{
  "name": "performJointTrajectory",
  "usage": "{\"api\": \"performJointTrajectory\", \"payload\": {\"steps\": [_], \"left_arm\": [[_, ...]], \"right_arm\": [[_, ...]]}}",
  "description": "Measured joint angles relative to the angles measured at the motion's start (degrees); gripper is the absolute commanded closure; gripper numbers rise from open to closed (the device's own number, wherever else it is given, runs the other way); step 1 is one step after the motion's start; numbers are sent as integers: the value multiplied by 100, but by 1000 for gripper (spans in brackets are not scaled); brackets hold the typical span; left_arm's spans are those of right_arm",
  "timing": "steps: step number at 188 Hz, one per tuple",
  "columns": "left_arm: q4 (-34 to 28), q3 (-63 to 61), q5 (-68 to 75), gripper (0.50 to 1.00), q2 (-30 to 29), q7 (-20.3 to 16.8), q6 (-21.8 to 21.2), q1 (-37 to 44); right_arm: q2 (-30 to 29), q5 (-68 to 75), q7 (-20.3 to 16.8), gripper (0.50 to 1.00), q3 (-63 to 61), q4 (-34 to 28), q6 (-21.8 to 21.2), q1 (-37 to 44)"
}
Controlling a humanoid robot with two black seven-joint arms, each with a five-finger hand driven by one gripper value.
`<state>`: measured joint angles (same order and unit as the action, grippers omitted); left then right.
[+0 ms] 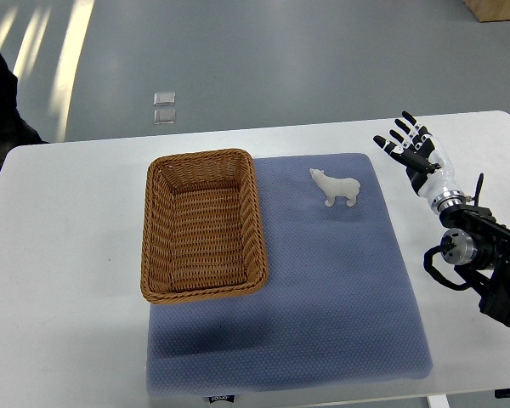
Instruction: Place white bear in brown basket with right hand
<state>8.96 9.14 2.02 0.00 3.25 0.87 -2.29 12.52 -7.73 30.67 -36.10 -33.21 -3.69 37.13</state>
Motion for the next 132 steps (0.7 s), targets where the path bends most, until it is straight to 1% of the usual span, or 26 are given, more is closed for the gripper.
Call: {"api": "performJointTrajectory", "payload": {"steps": [132], "left_arm": [[9,0,0,500,0,0,-12,-4]], "right_arm": [[-2,7,26,579,-11,8,52,22]]}}
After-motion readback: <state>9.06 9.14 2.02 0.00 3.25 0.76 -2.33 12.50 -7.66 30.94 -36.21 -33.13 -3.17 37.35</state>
